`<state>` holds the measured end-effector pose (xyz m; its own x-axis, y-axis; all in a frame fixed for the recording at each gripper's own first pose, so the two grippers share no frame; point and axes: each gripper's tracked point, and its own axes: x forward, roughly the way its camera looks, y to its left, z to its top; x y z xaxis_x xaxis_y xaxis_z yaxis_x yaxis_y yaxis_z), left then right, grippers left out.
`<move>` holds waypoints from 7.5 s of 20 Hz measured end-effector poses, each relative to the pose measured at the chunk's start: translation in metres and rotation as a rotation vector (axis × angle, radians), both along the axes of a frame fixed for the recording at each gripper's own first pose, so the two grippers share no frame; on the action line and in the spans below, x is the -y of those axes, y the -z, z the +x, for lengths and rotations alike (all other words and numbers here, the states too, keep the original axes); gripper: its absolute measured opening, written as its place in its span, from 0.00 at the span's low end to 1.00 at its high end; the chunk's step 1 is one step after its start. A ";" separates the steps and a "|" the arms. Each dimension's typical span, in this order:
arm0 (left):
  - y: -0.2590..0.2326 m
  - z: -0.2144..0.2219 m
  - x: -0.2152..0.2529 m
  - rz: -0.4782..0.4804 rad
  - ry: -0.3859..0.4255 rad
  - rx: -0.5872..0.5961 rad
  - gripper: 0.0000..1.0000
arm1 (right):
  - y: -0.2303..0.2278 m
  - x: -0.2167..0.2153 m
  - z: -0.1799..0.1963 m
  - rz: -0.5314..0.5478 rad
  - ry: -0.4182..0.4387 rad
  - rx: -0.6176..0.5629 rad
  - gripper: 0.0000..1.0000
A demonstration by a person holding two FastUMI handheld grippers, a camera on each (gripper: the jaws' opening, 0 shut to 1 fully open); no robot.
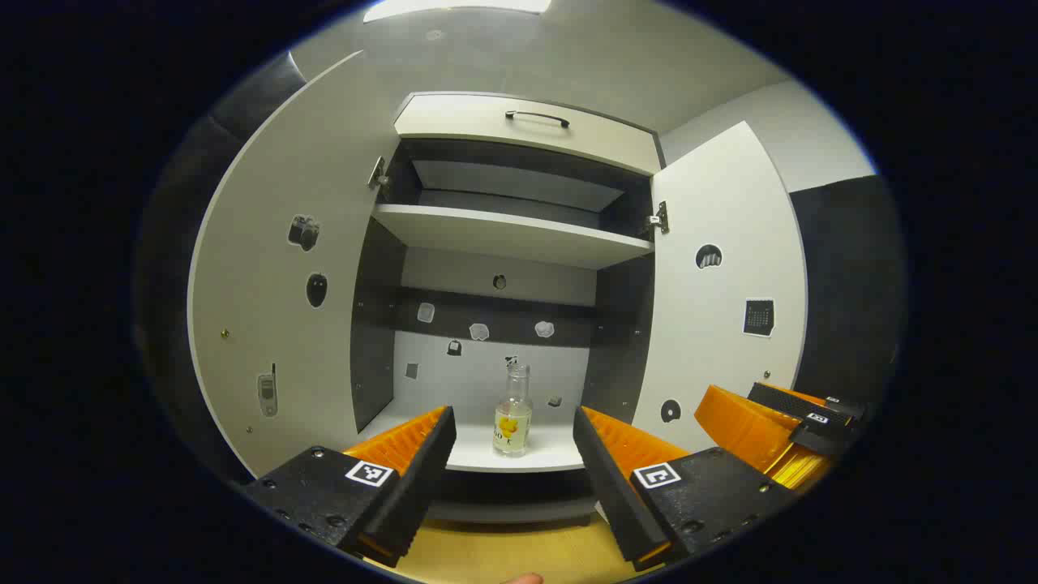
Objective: Grasp the bottle in the cabinet with the left hand and place it on the coaster, then close the right door with the right hand and the left door with the left hand.
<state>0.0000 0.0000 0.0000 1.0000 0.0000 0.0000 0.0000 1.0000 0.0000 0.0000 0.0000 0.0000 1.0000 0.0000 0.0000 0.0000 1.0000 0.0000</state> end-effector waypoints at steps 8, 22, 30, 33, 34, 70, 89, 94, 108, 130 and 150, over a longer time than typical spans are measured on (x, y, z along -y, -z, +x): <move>0.016 0.005 -0.001 0.044 -0.040 -0.051 0.92 | 0.018 0.018 0.008 -0.050 0.033 -0.082 0.86; 0.018 0.059 -0.009 0.033 -0.021 -0.059 0.92 | 0.014 0.028 0.010 -0.063 0.044 -0.070 0.86; 0.069 0.162 -0.003 0.032 0.033 -0.182 0.92 | 0.004 0.049 -0.005 -0.105 0.134 -0.036 0.86; 0.101 0.195 0.000 0.013 0.043 -0.230 0.92 | 0.001 0.060 -0.010 -0.132 0.177 -0.021 0.86; 0.108 0.207 0.000 0.021 0.043 -0.235 0.93 | 0.002 0.062 -0.012 -0.141 0.183 -0.023 0.86; 0.155 0.080 -0.019 -0.033 0.111 -0.309 0.78 | -0.011 0.048 -0.055 -0.194 -0.019 0.006 0.83; 0.392 -0.076 -0.055 -0.209 -0.007 -0.698 0.79 | -0.020 0.096 -0.098 -0.256 0.037 0.012 0.84; 0.428 -0.096 -0.040 -0.177 0.044 -0.733 0.79 | -0.019 0.102 -0.098 -0.267 0.056 0.003 0.83; 0.457 -0.129 -0.010 -0.078 0.122 -0.718 0.82 | -0.007 0.106 -0.089 -0.296 0.058 -0.030 0.83; 0.447 -0.145 -0.009 0.077 0.216 -0.795 0.84 | 0.020 0.110 -0.061 -0.294 0.014 -0.099 0.84; 0.269 -0.095 0.004 0.104 0.207 -0.448 0.83 | 0.017 0.117 -0.056 -0.265 0.051 -0.089 0.82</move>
<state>-0.0946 -0.0038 -0.2686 0.8808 -0.1756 -0.4398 0.2211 0.9738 0.0539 -0.0559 -0.1172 -0.0168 0.9948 -0.0617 -0.0815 0.0382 0.9638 -0.2637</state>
